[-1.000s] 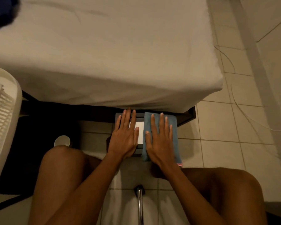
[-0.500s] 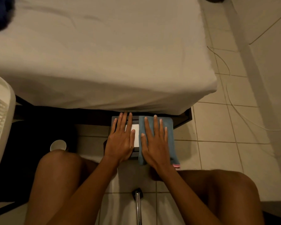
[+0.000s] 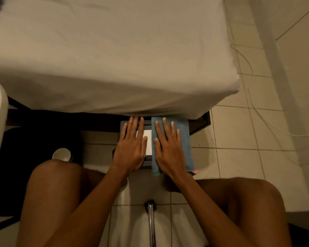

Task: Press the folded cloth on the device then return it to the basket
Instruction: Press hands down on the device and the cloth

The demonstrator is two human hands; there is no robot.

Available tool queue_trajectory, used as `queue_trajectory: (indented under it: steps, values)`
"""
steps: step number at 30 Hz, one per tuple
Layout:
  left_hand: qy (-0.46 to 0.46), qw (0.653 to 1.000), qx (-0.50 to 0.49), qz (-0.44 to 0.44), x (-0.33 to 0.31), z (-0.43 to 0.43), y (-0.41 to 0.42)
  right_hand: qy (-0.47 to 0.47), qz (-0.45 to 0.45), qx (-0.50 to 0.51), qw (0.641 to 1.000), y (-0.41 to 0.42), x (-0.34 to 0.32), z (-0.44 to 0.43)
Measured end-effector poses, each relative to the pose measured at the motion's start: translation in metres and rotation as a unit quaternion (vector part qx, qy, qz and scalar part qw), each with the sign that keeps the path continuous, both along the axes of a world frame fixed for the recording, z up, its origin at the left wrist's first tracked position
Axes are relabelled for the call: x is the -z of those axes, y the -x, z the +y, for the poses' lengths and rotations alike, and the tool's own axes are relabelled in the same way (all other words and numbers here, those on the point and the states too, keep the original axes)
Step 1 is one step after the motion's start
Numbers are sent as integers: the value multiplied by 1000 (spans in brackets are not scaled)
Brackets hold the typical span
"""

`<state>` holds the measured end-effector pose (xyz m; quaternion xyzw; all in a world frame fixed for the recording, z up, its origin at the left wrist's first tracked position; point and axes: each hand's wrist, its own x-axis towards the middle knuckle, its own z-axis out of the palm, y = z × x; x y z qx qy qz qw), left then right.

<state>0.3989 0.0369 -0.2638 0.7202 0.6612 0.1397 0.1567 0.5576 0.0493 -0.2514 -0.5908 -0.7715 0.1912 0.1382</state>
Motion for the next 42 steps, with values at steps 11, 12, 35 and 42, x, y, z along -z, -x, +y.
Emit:
queue_trajectory:
  steps: [11,12,35,42]
  values:
    - [10,1000,-8,15,-2,1,0,24,-52,85,995,0,-4,-11]
    - [7,1000,-8,19,-2,1,-1,25,-56,81,995,0,-4,-12]
    - [11,1000,-11,20,-1,1,-4,19,-54,108,993,-11,4,-17]
    - [26,999,1,36,-1,3,-2,4,-71,61,996,1,-7,-10]
